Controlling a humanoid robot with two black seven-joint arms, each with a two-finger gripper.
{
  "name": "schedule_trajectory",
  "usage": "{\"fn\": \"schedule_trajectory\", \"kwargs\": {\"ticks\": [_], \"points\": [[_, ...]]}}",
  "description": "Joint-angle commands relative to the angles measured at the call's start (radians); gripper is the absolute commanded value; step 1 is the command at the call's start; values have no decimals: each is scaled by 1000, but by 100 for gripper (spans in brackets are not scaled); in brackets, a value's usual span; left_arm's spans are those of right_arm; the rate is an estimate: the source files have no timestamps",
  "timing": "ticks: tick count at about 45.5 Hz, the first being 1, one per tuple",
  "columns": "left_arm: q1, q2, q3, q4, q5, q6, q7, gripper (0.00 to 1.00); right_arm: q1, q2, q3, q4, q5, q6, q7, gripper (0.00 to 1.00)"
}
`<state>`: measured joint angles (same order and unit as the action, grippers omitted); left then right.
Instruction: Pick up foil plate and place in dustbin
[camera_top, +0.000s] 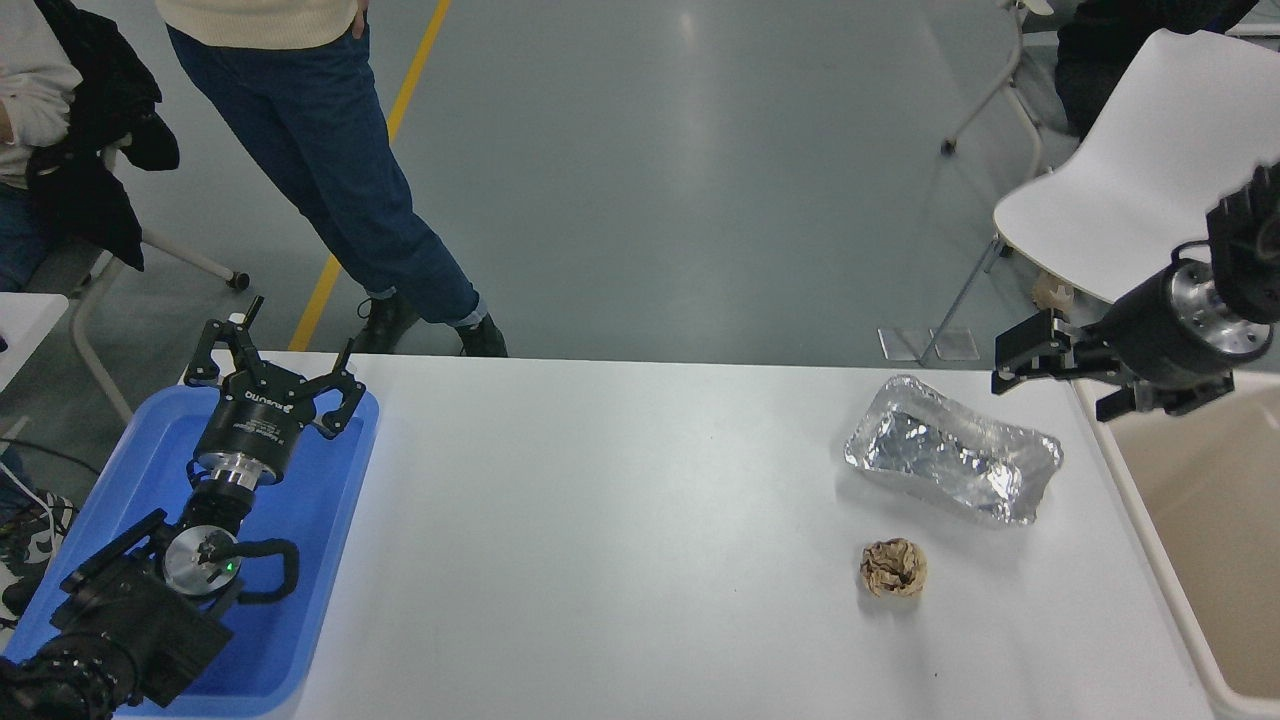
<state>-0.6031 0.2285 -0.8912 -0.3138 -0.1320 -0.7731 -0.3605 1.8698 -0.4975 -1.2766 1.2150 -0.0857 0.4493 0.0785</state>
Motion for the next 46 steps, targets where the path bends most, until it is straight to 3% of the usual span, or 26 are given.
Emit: {"fn": "schedule_trajectory", "kwargs": {"ticks": [1, 18, 36, 46], "points": [[0, 0, 0, -1, 0, 0, 0, 100, -199, 59, 31, -155, 41, -61, 0, 100], [-1, 0, 0, 1, 0, 0, -2, 100, -534, 103, 178, -449, 58, -213, -5, 100], [-1, 0, 0, 1, 0, 0, -2, 100, -741, 131, 177, -580, 40, -385, -5, 100], [-1, 0, 0, 1, 0, 0, -2, 100, -767, 129, 187, -584, 43, -399, -5, 100]]}}
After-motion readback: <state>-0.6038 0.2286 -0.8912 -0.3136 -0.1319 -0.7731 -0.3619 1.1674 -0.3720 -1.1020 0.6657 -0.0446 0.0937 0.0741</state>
